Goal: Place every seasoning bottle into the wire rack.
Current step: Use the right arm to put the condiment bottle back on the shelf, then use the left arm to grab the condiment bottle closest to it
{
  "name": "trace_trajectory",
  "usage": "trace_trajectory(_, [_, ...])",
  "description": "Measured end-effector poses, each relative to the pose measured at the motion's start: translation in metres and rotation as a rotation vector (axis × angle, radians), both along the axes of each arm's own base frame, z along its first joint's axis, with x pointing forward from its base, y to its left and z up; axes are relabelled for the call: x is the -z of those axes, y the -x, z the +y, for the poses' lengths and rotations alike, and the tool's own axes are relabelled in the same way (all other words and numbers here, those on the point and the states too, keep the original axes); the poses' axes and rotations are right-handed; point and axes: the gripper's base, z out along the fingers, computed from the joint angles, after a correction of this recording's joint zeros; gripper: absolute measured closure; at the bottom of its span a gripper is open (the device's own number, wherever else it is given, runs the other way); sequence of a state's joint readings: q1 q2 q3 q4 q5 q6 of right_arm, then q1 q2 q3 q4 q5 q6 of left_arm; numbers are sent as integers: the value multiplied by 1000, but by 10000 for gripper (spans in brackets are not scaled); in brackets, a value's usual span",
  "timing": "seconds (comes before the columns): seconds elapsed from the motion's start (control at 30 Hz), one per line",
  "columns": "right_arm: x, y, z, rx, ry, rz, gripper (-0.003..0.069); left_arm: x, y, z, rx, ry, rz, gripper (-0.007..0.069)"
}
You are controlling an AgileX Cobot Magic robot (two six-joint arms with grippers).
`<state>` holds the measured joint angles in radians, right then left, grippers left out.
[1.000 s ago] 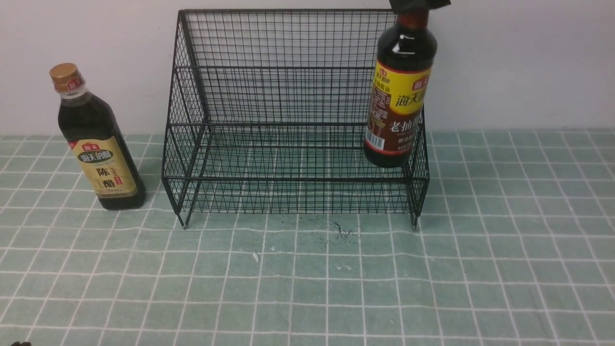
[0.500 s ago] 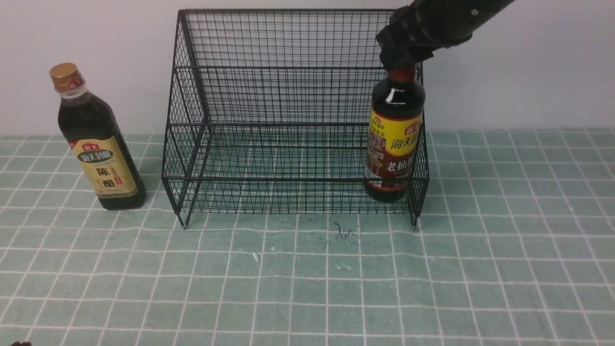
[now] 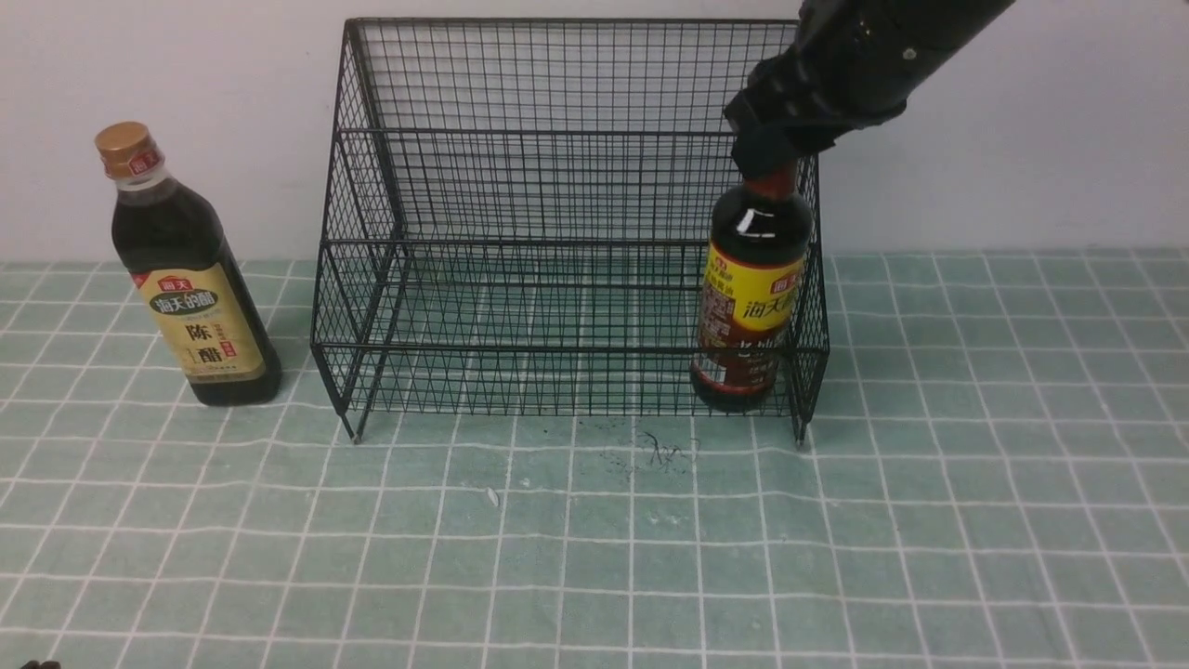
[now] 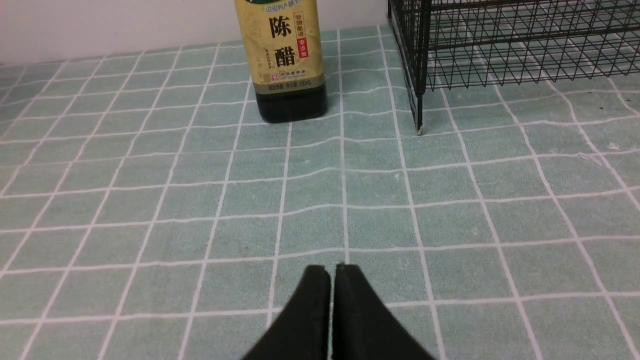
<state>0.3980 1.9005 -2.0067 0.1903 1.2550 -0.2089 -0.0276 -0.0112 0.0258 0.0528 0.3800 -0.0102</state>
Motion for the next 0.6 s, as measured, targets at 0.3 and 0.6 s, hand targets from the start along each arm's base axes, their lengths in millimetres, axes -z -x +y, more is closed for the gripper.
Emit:
trace_trajectory(0.3, [-4,2,3,8,-52,18,260,0,0,0,0,0,0,631])
trace_trajectory(0.6, [-97,51,-23,77,-140,-210,315,0,0,0,0,0,0,631])
